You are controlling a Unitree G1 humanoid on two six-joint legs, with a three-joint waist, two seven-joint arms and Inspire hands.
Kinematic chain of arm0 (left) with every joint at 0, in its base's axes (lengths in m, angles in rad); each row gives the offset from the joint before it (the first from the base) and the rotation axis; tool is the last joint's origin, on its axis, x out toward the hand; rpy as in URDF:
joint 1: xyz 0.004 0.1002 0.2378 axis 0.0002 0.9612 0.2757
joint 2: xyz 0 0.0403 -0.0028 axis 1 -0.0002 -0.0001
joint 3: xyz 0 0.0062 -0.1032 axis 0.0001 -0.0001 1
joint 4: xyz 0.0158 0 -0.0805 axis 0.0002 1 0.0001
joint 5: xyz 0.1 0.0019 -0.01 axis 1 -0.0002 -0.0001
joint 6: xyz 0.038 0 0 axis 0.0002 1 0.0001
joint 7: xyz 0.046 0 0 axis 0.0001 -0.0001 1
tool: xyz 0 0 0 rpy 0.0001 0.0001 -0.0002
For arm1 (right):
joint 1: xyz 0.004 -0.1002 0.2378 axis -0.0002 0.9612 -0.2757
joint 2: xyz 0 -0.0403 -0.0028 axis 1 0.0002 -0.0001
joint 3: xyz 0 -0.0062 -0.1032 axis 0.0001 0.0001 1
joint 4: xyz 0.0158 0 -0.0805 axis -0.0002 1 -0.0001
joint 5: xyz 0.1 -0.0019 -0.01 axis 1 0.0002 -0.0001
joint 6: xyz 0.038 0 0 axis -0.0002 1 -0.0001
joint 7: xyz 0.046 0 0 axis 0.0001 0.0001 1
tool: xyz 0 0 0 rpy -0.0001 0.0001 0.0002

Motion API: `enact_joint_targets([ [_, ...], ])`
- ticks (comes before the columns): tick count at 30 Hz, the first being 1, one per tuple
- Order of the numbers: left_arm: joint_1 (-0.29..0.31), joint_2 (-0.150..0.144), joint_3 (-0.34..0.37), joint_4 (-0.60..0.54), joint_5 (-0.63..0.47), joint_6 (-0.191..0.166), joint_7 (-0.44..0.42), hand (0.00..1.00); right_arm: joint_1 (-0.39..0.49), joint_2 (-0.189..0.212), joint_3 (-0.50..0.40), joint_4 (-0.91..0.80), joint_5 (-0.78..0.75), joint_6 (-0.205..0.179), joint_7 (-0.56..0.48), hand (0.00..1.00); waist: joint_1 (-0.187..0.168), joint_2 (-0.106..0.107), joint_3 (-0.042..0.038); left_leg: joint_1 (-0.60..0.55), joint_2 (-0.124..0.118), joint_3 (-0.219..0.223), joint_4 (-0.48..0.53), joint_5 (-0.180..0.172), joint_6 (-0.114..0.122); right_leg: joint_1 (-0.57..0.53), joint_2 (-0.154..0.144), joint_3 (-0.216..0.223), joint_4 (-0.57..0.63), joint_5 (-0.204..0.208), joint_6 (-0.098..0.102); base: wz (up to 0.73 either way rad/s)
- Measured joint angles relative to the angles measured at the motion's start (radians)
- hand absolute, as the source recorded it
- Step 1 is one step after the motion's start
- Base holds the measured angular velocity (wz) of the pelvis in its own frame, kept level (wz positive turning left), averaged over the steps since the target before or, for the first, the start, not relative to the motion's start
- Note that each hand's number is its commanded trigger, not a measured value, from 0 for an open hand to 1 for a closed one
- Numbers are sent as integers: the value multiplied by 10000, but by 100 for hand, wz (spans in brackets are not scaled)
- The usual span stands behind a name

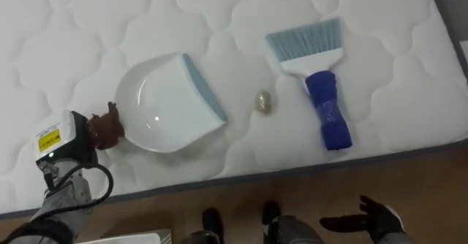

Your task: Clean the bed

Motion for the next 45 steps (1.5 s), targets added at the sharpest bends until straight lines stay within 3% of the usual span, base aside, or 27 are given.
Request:
enact_joint_targets([
  [7,227,9,-384,-4,480,-93,373,100,-404,-89,-682,-197,370,-156,-511,0,-13,-214,-18,0,14,93,42,-9,15,10,43,134,-111,48,61,-5],
  [13,206,76,-676,23,467,-119,621,100,-708,-122,-1138,-1097,419,-270,-1359,0,-32,-233,-22,65,24,208,52,-23,42,86,76,268,-230,146,129,-7],
  [18,223,63,-923,108,708,-193,747,100,-669,-104,-1125,-1316,293,-239,-2022,0,42,-301,21,176,5,215,24,-24,44,145,62,321,-208,149,143,-3],
  [21,252,65,-947,133,721,-201,768,100,-670,-78,-1116,-1529,255,-224,-2420,0,55,-431,103,158,-7,218,38,-24,45,24,22,390,-38,102,154,-2],
  [25,252,72,-926,71,801,-304,1153,100,-671,-39,-1121,-2066,-639,-37,-3296,0,84,-430,108,-327,24,258,205,-19,70,-421,35,393,16,168,147,-2],
  [27,257,75,-938,48,687,-334,1344,100,-671,15,-1092,-2293,-863,-32,-3787,0,116,-430,109,-465,92,478,270,-44,147,-664,19,523,170,187,162,-14],
  [32,240,74,-940,229,377,-343,1408,100,-671,151,-807,-2876,-1303,-32,-4696,0,129,-413,119,-446,-10,787,240,-53,174,-999,0,959,477,183,212,-21],
  [38,246,67,-916,219,328,-170,1120,100,-660,149,-501,-3552,-1308,-48,-5411,0,138,-346,161,-417,66,858,222,-64,193,-1019,-9,867,470,212,190,-5],
  [40,226,69,-890,218,327,-157,1081,100,-673,70,-501,-4303,-1650,-526,-5696,0,141,-333,168,-417,96,871,232,-65,193,-1014,-25,802,467,226,171,-4],
  [42,229,71,-898,214,327,-163,980,100,-915,-61,-422,-5132,-2398,-1422,-5863,0,162,-318,173,-377,158,870,235,-62,183,-911,4,720,405,251,127,8],
  [45,229,70,-945,144,340,-183,834,100,-1191,-105,-323,-5281,-3291,-1899,-5954,0,206,-282,187,-273,169,661,184,-43,145,-615,25,461,192,260,77,19],
])
